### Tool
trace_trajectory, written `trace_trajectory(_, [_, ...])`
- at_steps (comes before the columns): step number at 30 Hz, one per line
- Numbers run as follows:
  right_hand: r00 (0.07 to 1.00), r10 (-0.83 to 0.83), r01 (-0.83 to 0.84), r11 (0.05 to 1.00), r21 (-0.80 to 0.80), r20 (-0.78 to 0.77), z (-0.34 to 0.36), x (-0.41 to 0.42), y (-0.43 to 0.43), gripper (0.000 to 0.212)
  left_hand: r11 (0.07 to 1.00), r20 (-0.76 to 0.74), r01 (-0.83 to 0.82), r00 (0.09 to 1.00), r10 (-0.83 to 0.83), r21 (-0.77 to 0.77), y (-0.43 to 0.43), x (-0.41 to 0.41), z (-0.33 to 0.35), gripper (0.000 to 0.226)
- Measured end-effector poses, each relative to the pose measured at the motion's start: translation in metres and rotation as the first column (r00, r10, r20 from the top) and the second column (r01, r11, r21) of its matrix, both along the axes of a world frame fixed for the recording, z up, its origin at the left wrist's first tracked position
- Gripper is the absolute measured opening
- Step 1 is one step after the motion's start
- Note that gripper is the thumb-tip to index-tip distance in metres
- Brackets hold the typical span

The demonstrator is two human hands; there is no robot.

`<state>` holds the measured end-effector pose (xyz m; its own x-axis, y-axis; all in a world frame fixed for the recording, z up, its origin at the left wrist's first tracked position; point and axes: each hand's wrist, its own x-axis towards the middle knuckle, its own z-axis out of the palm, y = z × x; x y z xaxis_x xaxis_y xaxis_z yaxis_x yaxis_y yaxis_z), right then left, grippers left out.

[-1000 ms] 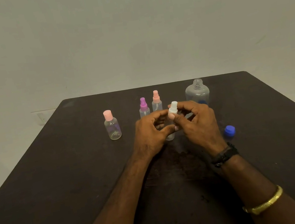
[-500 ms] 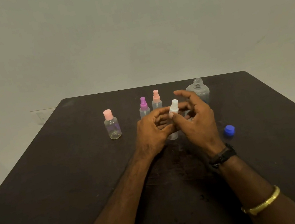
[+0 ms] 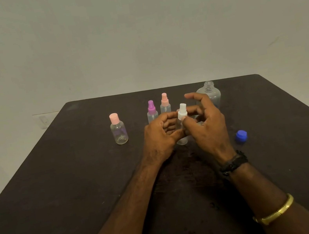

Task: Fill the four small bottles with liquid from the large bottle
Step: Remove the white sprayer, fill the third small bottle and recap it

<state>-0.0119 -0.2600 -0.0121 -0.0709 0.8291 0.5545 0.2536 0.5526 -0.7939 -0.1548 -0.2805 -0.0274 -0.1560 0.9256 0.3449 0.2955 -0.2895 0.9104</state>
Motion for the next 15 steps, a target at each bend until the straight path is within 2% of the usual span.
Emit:
trace_trajectory(5, [0.998,-0.053,0.052,0.998,0.028,0.038,-0.0020,0.0002,0.0013,0.052,1.000,-0.057,-0.013,0.998,0.014,0.020,-0.0011,0.0011,-0.0013,0.043])
trace_trajectory(8, [0.998,-0.065,0.065,0.998,0.024,0.014,-0.0013,0.0014,0.0026,0.048,1.000,-0.054,0.013,0.998,-0.013,-0.001,-0.0021,0.0027,-0.0005,0.044])
trace_trajectory(15, [0.999,0.043,-0.043,0.998,0.045,0.003,-0.0007,-0.0012,-0.0009,0.045,1.000,0.002,0.012,1.000,-0.012,-0.020,0.0002,-0.0008,-0.0025,0.046])
